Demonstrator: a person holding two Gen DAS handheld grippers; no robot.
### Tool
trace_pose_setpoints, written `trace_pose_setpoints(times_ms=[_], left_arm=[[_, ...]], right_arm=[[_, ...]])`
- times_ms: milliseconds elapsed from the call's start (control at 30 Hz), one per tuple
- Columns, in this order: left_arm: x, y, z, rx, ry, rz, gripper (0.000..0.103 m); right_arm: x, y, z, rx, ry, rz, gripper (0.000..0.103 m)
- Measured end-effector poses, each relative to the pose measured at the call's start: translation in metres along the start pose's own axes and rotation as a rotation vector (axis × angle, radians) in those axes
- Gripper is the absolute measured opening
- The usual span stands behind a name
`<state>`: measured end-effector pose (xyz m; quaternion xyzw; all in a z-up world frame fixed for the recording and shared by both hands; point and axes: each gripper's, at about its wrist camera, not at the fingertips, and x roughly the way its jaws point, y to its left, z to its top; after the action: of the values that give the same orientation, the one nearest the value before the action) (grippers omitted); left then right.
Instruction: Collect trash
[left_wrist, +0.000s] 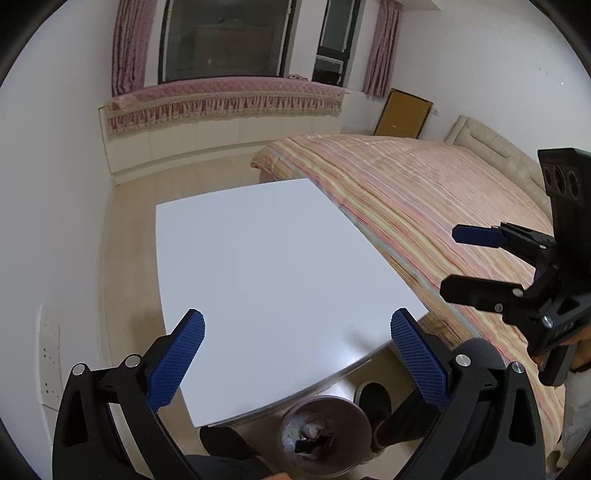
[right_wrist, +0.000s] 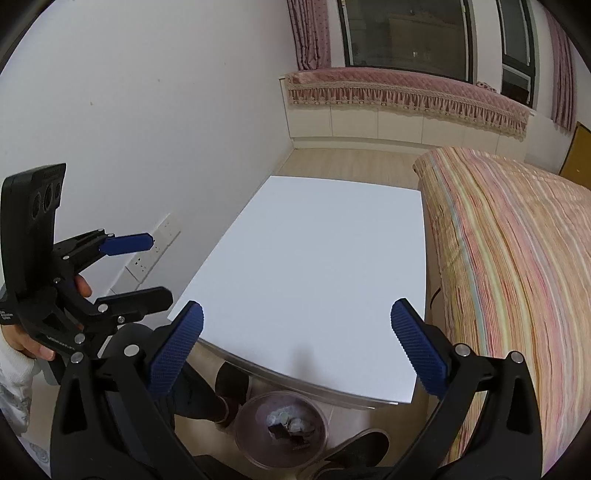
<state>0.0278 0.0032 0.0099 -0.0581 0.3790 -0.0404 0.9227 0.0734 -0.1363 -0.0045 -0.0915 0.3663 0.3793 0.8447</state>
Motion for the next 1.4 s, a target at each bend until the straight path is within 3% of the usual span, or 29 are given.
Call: trace_pose_setpoints(times_ms=[133,1400], left_arm=[[0.001,0.003,0.002,-0.021,0.003,-0.028,0.097],[-0.001,0.005,0.004,-0.027,0.009,-0.032,0.097]], right_arm=[[0.004,0.001,0.003,-0.012,0.001,-0.004,0.100],[0.012,-0.002,0.011,-0.016,0.010,-0.033,0.100]])
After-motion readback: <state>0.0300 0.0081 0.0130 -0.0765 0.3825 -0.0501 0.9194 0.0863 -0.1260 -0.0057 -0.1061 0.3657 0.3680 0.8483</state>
